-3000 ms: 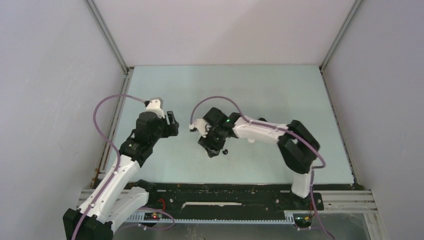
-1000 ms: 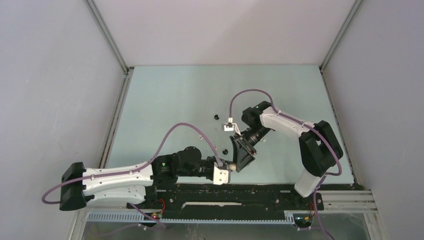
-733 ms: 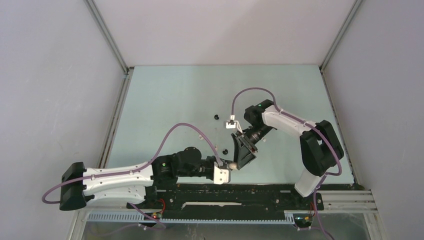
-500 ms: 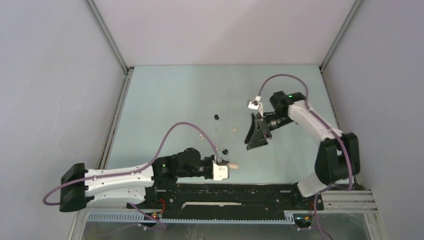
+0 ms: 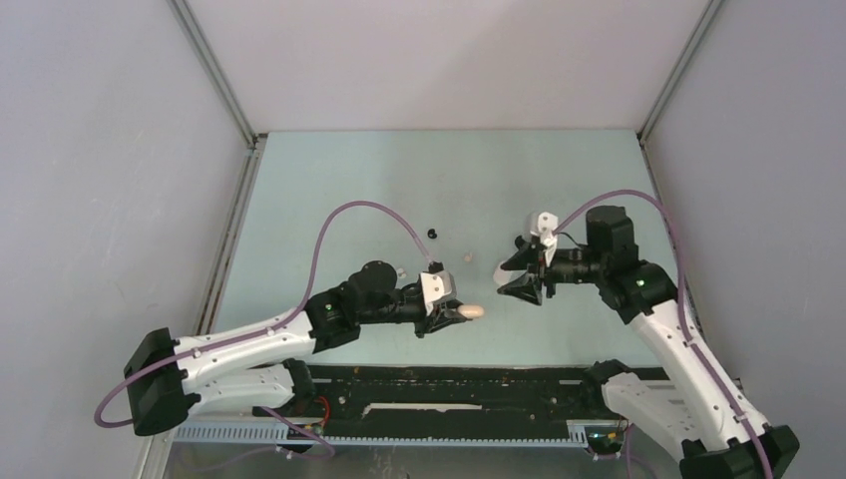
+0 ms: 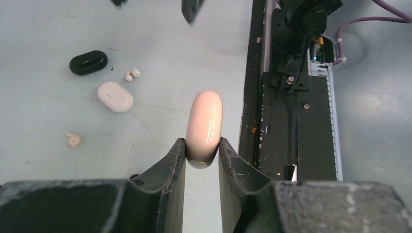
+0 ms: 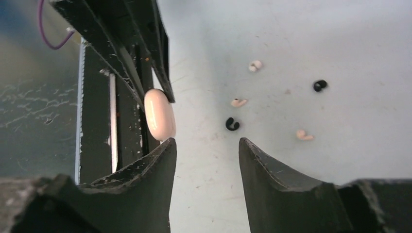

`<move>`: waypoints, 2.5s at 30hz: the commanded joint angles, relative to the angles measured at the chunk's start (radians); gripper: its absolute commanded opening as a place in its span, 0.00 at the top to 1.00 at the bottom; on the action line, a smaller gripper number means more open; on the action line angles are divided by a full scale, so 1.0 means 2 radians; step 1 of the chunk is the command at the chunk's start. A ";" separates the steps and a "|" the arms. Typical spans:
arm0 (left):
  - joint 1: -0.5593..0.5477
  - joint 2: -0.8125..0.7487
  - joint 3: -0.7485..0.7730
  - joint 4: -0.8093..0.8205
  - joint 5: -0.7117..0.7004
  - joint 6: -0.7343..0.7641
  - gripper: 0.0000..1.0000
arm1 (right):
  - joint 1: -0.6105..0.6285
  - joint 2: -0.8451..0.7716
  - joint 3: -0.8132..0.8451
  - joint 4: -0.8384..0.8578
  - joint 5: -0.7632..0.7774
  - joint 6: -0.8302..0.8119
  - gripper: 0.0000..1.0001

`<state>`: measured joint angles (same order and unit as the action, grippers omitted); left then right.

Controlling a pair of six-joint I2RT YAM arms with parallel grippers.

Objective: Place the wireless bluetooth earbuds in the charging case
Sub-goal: Pick up the charging case at the center of the board.

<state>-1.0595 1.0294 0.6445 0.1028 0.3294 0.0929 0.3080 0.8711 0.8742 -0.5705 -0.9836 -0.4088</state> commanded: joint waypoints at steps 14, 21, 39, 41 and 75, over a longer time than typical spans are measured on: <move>0.019 0.006 0.004 0.027 0.051 -0.022 1.00 | 0.188 0.098 0.038 -0.043 0.113 -0.071 0.55; 0.022 0.003 0.002 0.033 0.051 -0.024 1.00 | 0.188 0.110 0.040 -0.034 0.085 -0.054 0.61; 0.023 0.008 0.007 0.029 0.048 -0.035 0.65 | 0.158 0.112 0.040 -0.022 0.018 -0.017 0.85; 0.023 -0.007 0.006 0.028 0.041 -0.042 0.49 | 0.142 0.103 0.040 -0.026 0.009 -0.017 0.86; -0.042 0.073 -0.108 0.362 -0.049 -0.060 0.57 | 0.124 0.065 0.007 -0.069 -0.001 -0.093 0.84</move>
<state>-1.1431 1.1648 0.4068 0.7811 0.2161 -0.0513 0.5529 1.0008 0.8848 -0.7120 -0.9722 -0.5774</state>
